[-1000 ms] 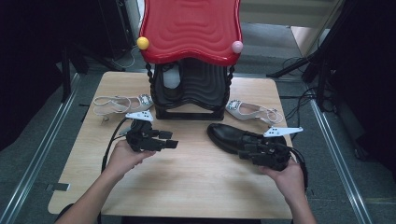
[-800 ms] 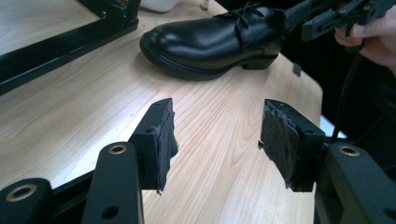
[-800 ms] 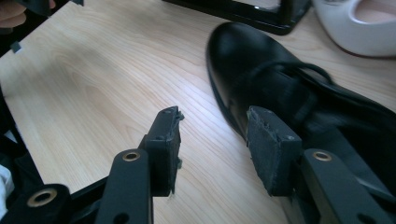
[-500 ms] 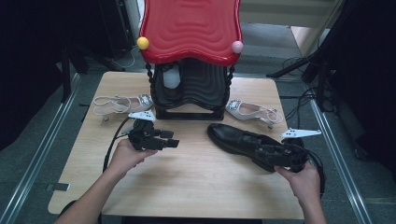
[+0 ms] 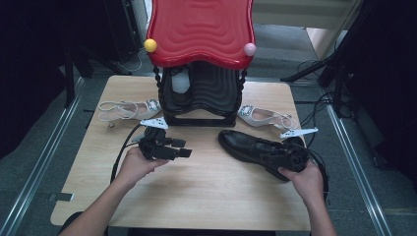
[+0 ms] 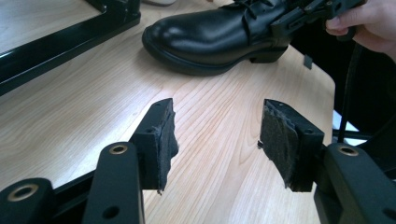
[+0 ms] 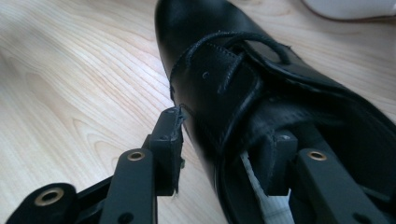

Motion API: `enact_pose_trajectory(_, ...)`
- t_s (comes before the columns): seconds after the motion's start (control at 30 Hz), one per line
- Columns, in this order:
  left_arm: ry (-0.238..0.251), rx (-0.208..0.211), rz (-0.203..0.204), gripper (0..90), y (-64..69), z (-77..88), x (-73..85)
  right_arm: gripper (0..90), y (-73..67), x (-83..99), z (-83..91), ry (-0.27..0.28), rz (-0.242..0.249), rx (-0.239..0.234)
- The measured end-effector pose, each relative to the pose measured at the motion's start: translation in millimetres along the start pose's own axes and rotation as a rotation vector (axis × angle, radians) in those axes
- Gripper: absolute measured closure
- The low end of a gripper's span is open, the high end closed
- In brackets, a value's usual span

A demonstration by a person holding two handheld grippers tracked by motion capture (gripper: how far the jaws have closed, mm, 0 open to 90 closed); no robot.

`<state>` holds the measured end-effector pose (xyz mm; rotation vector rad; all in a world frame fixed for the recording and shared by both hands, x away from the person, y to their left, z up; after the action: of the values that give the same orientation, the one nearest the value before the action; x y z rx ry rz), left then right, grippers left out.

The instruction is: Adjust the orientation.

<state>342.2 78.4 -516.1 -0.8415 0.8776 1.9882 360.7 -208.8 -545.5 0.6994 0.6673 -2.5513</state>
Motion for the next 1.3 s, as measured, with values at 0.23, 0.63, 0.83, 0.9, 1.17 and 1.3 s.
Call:
enact_pose_trajectory(0.23, 0.005, -0.026, -0.026, 55.5, 0.8, 5.0, 2.7, 60.9, -5.6, -3.6, -18.9, -0.048, 0.019, 0.014)
enact_pose_trajectory(0.63, 0.055, -0.041, 0.041, 79.0, -3.0, 22.8, 0.4, 81.2, -24.1, -8.1, -17.7, -0.084, -0.066, -0.117)
enact_pose_trajectory(0.83, 0.040, -0.044, 0.031, 81.9, -3.2, 23.6, 2.6, 80.9, -53.3, -17.0, -22.9, -0.074, -0.038, -0.155)
enact_pose_trajectory(0.9, 0.039, -0.056, 0.027, 80.4, -3.9, 24.1, 3.3, 80.8, -63.2, -19.7, -27.7, -0.075, -0.022, -0.167)
enact_pose_trajectory(1.17, 0.040, -0.054, 0.040, 76.5, -5.4, 25.7, 4.7, 80.5, -95.2, -26.3, -51.4, -0.107, 0.007, -0.182)
enact_pose_trajectory(1.3, 0.035, -0.061, 0.036, 79.2, -6.7, 25.8, 5.8, 80.4, -107.9, -30.9, -61.9, -0.111, 0.022, -0.185)
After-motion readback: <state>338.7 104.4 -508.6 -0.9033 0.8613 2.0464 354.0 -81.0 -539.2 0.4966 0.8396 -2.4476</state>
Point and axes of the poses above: each handheld gripper's, and its own axes: z roughly backward along the jaws, x roughly out of its underside, y roughly to its right, the point moved 10 cm from there along -z, roughly forward along the jaws, and after that the axes turned 8 degrees about -z, right-handed, at the moved point
